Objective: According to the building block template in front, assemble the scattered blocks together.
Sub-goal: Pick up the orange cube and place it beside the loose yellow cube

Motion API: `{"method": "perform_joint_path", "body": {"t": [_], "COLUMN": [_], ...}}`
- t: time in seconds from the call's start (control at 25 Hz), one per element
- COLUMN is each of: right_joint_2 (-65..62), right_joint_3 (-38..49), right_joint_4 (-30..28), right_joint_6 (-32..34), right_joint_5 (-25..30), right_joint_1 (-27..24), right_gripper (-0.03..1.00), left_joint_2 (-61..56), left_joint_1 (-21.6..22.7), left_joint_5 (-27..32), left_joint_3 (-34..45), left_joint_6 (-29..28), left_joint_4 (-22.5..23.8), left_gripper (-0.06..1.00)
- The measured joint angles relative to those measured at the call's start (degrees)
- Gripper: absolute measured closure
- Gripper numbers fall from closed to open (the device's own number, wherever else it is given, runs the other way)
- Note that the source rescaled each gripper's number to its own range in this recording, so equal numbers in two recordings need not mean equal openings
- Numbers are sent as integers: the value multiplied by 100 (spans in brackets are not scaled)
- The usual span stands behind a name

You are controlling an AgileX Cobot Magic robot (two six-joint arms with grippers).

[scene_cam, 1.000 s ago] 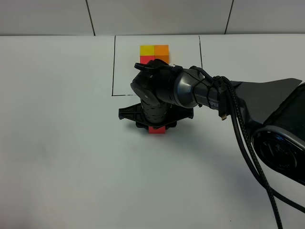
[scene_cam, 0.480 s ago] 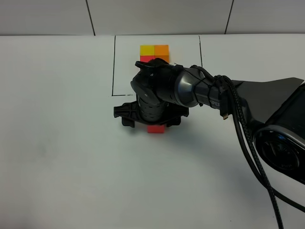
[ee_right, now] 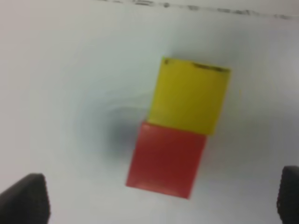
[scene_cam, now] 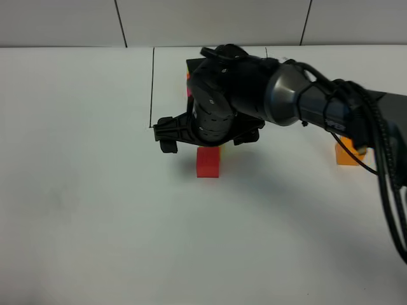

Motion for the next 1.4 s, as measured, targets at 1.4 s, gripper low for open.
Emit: {"method": "perform_joint_path", "body": {"t": [1.4], "right_joint_2": [-444], "right_joint_3": [2114], "right_joint_4": [1208], "right_joint_6": [-3502], "right_joint_5": [-886], "right_joint_1": [-3784], "right_gripper": [13], "left_joint_2": [0], "left_joint_1": [0], "left_joint_5": [0], "left_joint_3": [0], "left_joint_6": [-5], "left_joint_4": [0], "left_gripper": [29]}}
